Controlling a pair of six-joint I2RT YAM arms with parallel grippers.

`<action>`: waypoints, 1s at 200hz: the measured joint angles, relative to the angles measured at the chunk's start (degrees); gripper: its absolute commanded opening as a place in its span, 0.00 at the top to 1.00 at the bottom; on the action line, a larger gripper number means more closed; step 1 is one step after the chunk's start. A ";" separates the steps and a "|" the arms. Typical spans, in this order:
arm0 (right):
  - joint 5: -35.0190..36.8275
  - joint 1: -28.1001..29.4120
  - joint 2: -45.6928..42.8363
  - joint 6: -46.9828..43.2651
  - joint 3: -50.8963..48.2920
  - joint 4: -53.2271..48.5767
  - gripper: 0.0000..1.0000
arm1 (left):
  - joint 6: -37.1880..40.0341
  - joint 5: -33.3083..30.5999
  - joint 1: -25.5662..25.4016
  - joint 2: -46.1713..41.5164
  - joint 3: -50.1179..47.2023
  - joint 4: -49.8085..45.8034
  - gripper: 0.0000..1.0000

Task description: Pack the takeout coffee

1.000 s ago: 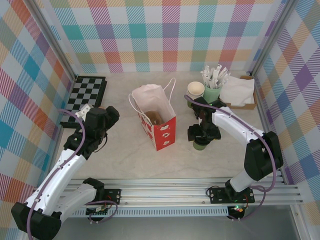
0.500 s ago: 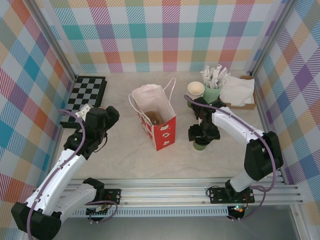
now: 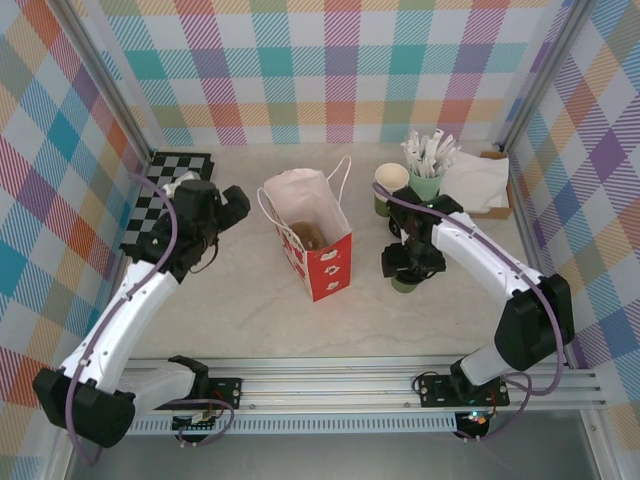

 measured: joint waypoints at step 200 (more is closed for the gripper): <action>1.97 5.73 -8.92 -4.57 35.47 -14.34 0.56 | 46.01 39.67 5.07 34.25 31.63 -2.82 0.23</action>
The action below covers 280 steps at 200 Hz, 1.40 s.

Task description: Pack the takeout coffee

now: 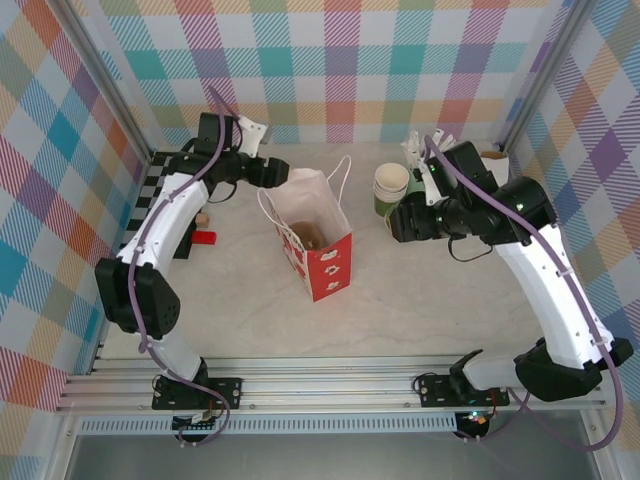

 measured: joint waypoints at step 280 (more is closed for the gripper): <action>0.85 18.53 32.98 2.89 33.86 -3.13 0.58 | -0.92 -1.86 -4.70 4.50 7.08 -8.74 0.24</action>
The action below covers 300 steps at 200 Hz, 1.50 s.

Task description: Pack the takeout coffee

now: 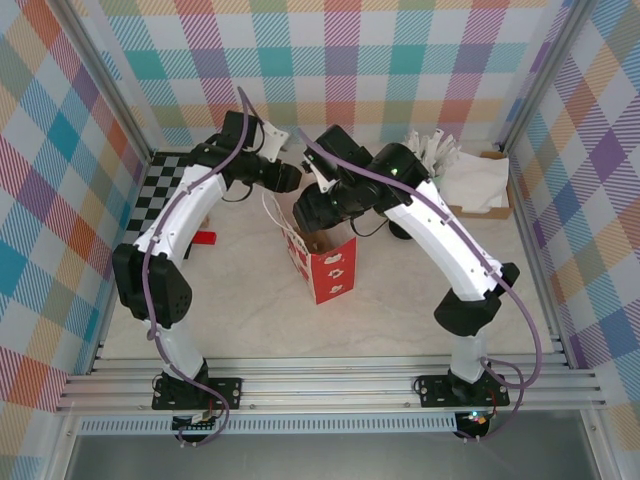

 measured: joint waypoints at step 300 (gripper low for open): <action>-0.76 -1.53 7.15 1.03 -3.02 -2.47 0.59 | -40.94 -17.20 -11.19 -34.03 -21.79 -9.31 1.00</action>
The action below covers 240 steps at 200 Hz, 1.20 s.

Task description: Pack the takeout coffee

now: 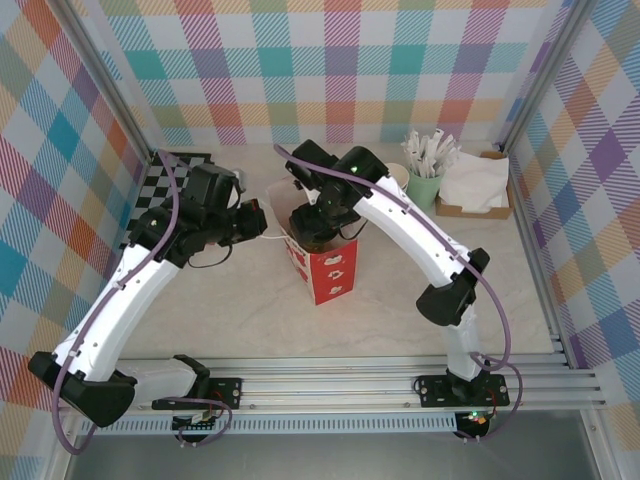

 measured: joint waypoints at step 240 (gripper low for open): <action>-0.76 -0.26 -1.86 3.69 -5.51 -0.96 0.59 | 28.30 -2.08 6.38 20.09 20.20 3.34 0.25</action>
